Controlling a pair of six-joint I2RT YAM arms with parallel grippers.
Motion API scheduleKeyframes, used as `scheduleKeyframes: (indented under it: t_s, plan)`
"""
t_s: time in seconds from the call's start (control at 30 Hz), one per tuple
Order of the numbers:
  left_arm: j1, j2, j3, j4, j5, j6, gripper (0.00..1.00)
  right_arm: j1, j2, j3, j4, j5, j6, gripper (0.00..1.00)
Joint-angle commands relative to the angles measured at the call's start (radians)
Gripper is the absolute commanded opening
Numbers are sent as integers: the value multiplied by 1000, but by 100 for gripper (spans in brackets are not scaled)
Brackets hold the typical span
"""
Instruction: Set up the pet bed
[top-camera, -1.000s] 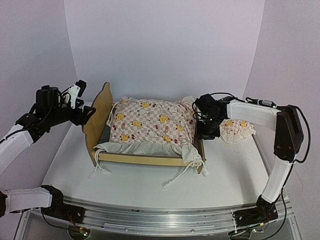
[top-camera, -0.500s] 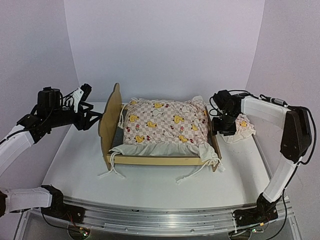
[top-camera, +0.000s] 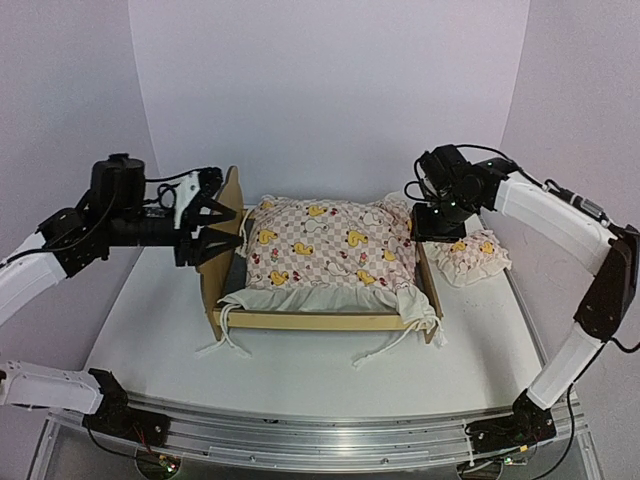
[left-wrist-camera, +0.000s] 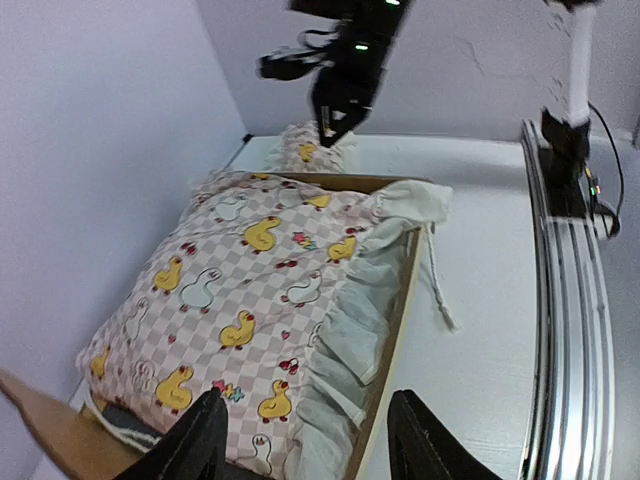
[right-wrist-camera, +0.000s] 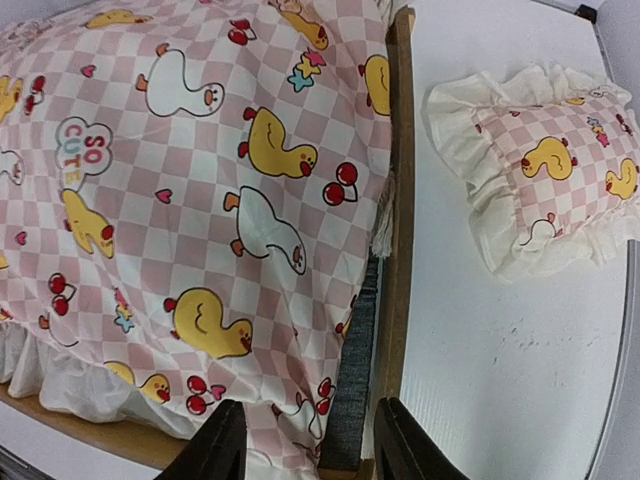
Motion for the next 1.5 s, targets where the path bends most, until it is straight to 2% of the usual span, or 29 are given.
scheduleKeyframes:
  t_s: [0.0, 0.03, 0.23, 0.4, 0.53, 0.63, 0.7, 0.77, 0.8, 0.83, 0.9, 0.97, 1.07, 1.27, 1.43, 1.47]
  plan:
    - [-205, 208, 109, -160, -170, 235, 60, -48, 137, 96, -3, -15, -36, 43]
    - [-242, 258, 123, -163, -213, 279, 62, -64, 168, 131, 1, -22, -44, 43]
    - [-245, 555, 244, -170, -430, 371, 67, -125, 383, 349, 19, -62, -114, 48]
    - [-179, 707, 328, -191, -494, 363, 68, -128, 516, 425, 19, -104, -131, 48]
    - [-151, 750, 309, -206, -495, 375, 68, -128, 562, 419, 23, -147, -128, 48]
    - [-149, 770, 263, -228, -503, 387, 68, -129, 589, 423, 27, -141, -130, 42]
    - [-147, 776, 236, -248, -493, 389, 67, -135, 601, 428, 27, -127, -130, 28]
    - [-146, 776, 203, -257, -485, 397, 63, -145, 603, 430, 26, -119, -130, 18]
    - [-145, 775, 191, -257, -483, 402, 56, -152, 601, 434, 26, -118, -132, 15]
    - [-145, 773, 184, -257, -481, 408, 47, -158, 598, 439, 26, -117, -135, 11]
    - [-142, 765, 189, -265, -475, 411, 20, -169, 591, 457, 27, -114, -149, 5]
    - [-140, 746, 214, -286, -468, 409, 5, -180, 587, 485, 27, -113, -166, 1]
    - [-132, 698, 250, -333, -437, 403, 1, -190, 582, 527, 27, -105, -191, 0]
    - [-124, 567, 220, -431, -391, 387, 0, -205, 582, 577, 28, -78, -207, 0]
    - [-121, 505, 209, -470, -367, 348, 0, -208, 582, 555, 28, -72, -202, 0]
    - [-121, 496, 209, -468, -358, 337, 0, -208, 578, 542, 28, -72, -198, 3]
